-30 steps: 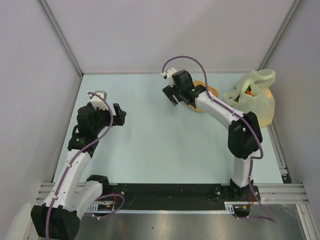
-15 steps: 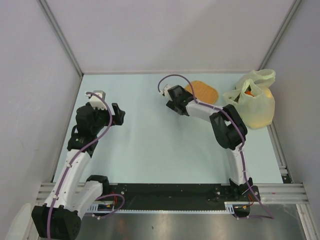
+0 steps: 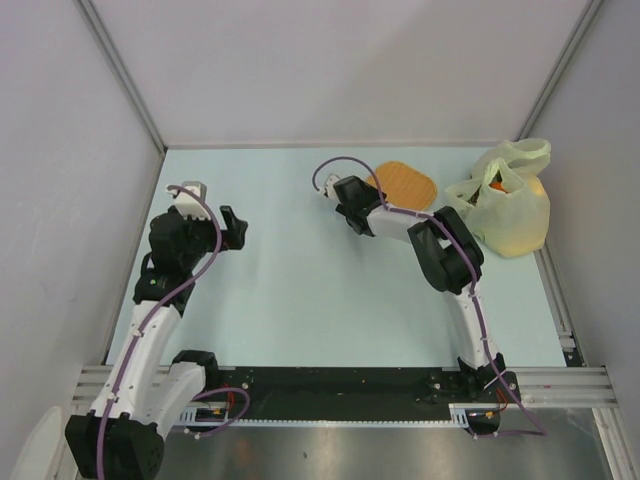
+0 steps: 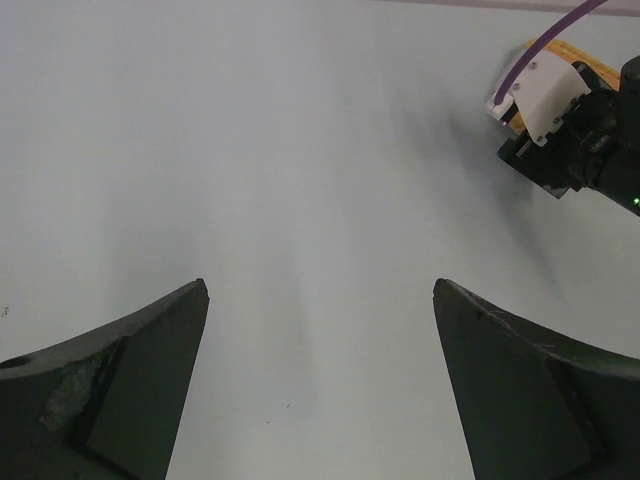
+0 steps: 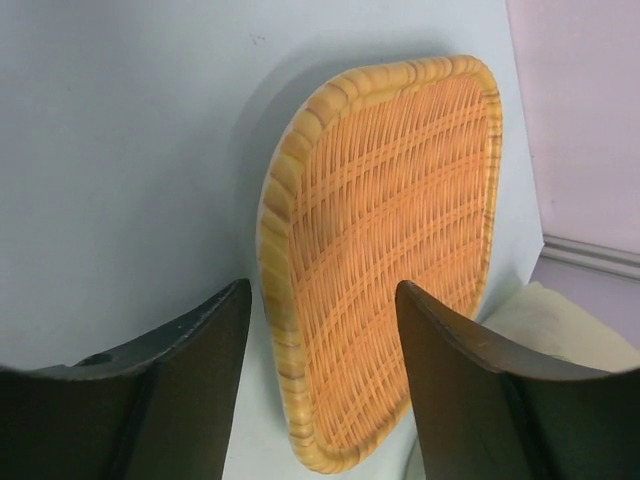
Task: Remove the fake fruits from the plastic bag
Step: Move the plate to the center of the board.
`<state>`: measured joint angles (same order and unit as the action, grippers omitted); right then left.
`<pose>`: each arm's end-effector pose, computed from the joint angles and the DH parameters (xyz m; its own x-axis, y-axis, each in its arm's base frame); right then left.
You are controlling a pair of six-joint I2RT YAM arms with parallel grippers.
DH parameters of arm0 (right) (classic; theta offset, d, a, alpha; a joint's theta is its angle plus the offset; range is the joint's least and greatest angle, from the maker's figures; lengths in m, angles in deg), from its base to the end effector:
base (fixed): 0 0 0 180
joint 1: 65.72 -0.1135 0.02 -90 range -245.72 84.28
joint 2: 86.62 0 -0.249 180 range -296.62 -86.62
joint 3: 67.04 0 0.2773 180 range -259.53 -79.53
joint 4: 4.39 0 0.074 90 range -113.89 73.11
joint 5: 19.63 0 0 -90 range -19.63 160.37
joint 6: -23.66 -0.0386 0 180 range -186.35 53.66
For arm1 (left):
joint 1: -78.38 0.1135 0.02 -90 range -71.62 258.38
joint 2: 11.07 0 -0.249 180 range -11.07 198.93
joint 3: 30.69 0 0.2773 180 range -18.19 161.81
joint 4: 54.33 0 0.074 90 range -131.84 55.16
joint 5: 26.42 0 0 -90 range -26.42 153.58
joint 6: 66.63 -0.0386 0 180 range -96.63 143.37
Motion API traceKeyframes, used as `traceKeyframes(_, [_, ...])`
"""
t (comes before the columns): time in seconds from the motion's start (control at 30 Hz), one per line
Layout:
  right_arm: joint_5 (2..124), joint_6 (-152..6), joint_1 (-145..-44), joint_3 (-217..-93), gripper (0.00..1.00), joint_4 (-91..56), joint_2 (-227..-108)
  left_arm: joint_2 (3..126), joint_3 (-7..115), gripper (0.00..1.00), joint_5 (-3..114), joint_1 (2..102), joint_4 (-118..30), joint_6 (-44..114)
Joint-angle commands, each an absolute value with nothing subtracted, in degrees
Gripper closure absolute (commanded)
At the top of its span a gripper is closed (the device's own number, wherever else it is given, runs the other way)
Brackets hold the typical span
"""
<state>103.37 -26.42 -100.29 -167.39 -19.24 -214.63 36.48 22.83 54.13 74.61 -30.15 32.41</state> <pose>0.4215 0.2649 0.1091 -0.3335 -0.8834 -0.3292 -0.4685 0.4583 -0.7553 0.2333 -0.0217 0.2910 -0.3426 -0.1328 -0.9301 0.1688 0.9652 -0.1999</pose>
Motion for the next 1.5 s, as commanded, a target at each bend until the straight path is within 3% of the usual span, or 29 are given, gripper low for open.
traceKeyframes(0.0, [104.21, -25.91, -100.88, -167.08, 0.42, -18.47, -216.44, 34.63, 21.98, 0.00, 53.39, 75.48, -32.34, 32.69])
traceKeyframes(0.17, [104.04, -24.51, -101.84, -164.35, 0.51, -17.50, -216.17, 33.75, 21.80, 0.00, 53.04, 75.57, -31.90, 32.34])
traceKeyframes(0.27, [104.12, -23.98, -103.07, -163.47, 0.64, -17.42, -215.82, 33.31, 21.71, 0.00, 52.69, 75.66, -31.47, 31.64])
traceKeyframes(0.3, [104.21, -23.89, -103.42, -163.21, 0.73, -17.42, -215.73, 33.05, 21.63, 0.00, 52.68, 75.66, -31.47, 31.29])
traceKeyframes(0.4, [104.21, -23.46, -105.44, -161.98, 0.83, -17.50, -214.86, 32.35, 21.62, 0.00, 52.16, 75.57, -31.12, 30.67])
traceKeyframes(0.6, [104.39, -24.59, -112.11, -155.84, 0.93, -20.39, -208.80, 30.42, 22.59, 0.00, 51.46, 75.57, -27.08, 29.88])
traceKeyframes(0.8, [100.45, -33.99, -121.43, -147.06, 0.96, -31.19, -196.61, 24.36, 21.27, 0.00, 50.49, 75.57, -24.62, 27.24])
traceKeyframes(1.07, [93.32, -46.29, -141.73, -137.20, 0.98, -42.63, -181.91, 20.31, 22.59, 0.00, 51.36, 75.57, -20.22, 26.54])
traceKeyframes(1.33, [83.58, -50.52, -144.56, -132.10, 0.96, -46.15, -176.36, 21.27, 25.31, 0.00, 53.39, 75.57, -17.85, 26.80])
traceKeyframes(1.47, [76.62, -51.93, -145.52, -131.30, 0.88, -45.02, -175.22, 22.32, 26.19, 0.00, 52.69, 75.57, -17.93, 26.62])
